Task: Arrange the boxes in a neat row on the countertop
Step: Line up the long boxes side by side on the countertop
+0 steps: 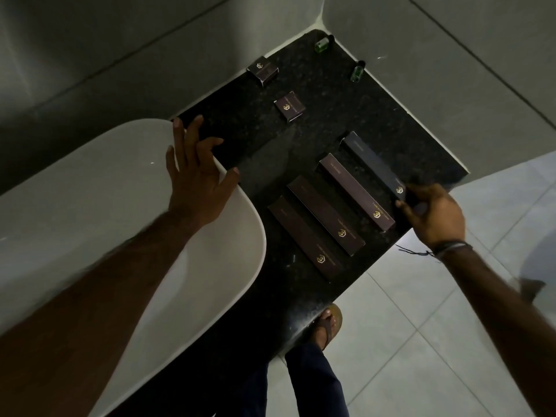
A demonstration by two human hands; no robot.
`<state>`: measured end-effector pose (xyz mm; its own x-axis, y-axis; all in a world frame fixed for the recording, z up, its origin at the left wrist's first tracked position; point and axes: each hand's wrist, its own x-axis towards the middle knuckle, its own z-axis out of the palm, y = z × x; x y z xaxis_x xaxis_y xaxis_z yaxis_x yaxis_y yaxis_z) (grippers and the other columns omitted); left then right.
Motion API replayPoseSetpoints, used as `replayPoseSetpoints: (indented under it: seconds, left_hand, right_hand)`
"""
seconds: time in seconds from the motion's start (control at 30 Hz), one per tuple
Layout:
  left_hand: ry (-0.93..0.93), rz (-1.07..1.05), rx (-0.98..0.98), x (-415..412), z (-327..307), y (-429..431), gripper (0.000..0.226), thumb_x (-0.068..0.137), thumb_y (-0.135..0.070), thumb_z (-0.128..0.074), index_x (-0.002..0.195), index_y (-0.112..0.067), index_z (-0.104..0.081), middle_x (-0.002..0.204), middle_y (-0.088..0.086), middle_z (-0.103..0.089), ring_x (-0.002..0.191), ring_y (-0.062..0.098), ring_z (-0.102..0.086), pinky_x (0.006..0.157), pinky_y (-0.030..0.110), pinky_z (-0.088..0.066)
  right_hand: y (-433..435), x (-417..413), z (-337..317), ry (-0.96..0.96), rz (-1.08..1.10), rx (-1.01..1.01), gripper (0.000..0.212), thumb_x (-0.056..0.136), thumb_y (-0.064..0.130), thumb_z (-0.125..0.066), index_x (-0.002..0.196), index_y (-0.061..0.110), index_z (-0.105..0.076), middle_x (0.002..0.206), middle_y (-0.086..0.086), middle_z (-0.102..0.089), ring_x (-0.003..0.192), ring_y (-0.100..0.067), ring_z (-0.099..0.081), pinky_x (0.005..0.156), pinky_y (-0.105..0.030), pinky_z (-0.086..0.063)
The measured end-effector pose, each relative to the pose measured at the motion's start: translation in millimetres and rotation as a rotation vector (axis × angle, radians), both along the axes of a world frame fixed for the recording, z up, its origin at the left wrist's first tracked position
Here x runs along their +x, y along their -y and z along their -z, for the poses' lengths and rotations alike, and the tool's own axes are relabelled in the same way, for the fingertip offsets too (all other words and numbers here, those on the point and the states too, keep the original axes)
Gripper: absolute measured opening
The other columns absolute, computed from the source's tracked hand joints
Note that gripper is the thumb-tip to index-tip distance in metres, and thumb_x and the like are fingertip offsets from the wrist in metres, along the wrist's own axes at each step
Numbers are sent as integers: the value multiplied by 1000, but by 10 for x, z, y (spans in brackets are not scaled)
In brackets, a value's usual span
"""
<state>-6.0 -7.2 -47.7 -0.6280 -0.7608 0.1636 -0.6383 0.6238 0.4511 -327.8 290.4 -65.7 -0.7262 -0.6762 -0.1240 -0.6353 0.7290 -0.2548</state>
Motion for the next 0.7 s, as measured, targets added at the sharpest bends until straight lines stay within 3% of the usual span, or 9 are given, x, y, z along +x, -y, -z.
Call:
replayPoseSetpoints:
  seconds: [0.3, 0.37, 0.47, 0.53, 0.6, 0.7]
  left_hand:
    - [-11, -7, -16, 4, 12, 2, 57, 86, -48, -48, 135, -21, -34, 164, 12, -17, 153, 36, -1, 116, 66, -18]
    - [-9, -8, -22, 6, 21, 1, 57, 86, -48, -48, 134, -21, -34, 163, 12, -17, 153, 36, -1, 116, 66, -19]
    - [-5, -7, -29, -1, 29, 0, 56, 87, -49, -49, 134, -23, -32, 163, 12, -18, 153, 37, -2, 115, 67, -20]
    - [-18, -13, -36, -3, 42, 0, 55, 88, -48, -50, 134, -23, -32, 163, 12, -19, 153, 37, -3, 115, 67, -21]
    - [-24, -15, -27, -6, 54, 5, 56, 88, -48, -50, 134, -23, -33, 163, 11, -17, 153, 36, -2, 115, 68, -20]
    - [-30, -17, -9, -8, 44, 3, 56, 87, -49, -49, 134, -23, -33, 164, 10, -16, 153, 35, -1, 116, 68, -18]
  right_hand:
    - [-7, 80, -98, 66, -1, 31, 54, 89, 39, -68, 136, 13, -59, 120, -15, -61, 104, -34, -61, 79, -40, -50]
    - [-17, 48, -157, 62, 27, 12, 66, 83, 49, -71, 139, 16, -55, 115, -15, -62, 98, -33, -63, 75, -36, -50]
    - [33, -53, -296, 74, 218, -178, 82, 72, 68, -64, 136, 17, -56, 117, -13, -68, 96, -31, -68, 77, -38, -54]
    - [219, -86, -390, 90, 268, -267, 79, 73, 71, -64, 133, 20, -59, 119, -9, -70, 100, -27, -68, 81, -35, -53]
    - [524, -69, -434, 72, 173, -228, 70, 80, 66, -61, 134, 23, -58, 121, -8, -67, 103, -27, -65, 79, -32, -48]
    - [1181, 51, -437, 97, -22, -178, 59, 88, 56, -58, 137, 24, -53, 125, -9, -60, 109, -26, -59, 86, -40, -50]
